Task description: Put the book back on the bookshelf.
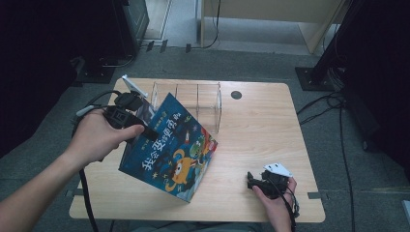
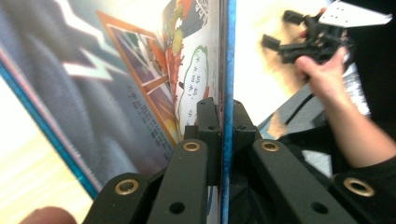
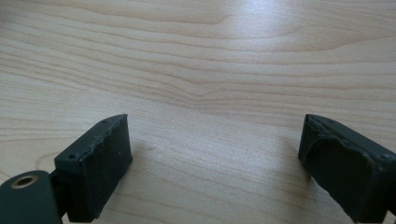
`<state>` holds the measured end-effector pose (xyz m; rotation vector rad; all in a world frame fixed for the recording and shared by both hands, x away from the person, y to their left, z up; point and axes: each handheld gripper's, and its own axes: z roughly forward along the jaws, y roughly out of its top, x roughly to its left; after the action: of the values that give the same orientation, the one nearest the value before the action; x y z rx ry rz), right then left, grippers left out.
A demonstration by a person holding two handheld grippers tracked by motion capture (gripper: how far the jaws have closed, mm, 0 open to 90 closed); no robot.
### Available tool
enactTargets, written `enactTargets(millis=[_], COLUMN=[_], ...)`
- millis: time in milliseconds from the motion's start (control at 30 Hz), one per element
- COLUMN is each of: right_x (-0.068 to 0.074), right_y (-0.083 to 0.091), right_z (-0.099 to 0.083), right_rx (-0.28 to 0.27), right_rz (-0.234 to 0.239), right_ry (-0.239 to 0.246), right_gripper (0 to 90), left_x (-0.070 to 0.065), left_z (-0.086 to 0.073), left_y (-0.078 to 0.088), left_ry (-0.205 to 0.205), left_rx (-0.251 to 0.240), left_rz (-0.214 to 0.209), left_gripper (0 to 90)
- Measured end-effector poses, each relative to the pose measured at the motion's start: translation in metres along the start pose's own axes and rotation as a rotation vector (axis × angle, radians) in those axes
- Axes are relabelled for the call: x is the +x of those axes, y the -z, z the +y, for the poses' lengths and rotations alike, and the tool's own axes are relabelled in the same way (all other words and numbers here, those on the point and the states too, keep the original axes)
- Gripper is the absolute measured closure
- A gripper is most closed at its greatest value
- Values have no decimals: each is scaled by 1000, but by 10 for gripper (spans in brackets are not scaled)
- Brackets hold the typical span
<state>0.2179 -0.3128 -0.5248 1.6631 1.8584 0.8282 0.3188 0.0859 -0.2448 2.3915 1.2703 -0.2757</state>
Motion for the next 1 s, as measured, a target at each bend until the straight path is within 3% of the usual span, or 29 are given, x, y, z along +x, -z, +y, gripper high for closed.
enactTargets(millis=[67, 367, 667, 833, 1000], right_x=[0, 0, 0, 0, 0], right_y=[0, 0, 0, 0, 0], right_z=[0, 0, 0, 0, 0], right_rx=[0, 0, 1, 1, 1], right_rz=[0, 0, 0, 0, 0], right_ry=[1, 1, 0, 0, 0], right_gripper=[87, 87, 87, 87, 87], left_x=[-9, -17, -36, -43, -45], left_z=[3, 5, 10, 11, 12], left_y=[6, 14, 12, 9, 9], left_ry=[-19, -41, -95, -118, -142], left_rx=[24, 69, 109, 134, 104], left_rz=[62, 159, 286, 304, 327], left_gripper=[884, 884, 882, 881, 856])
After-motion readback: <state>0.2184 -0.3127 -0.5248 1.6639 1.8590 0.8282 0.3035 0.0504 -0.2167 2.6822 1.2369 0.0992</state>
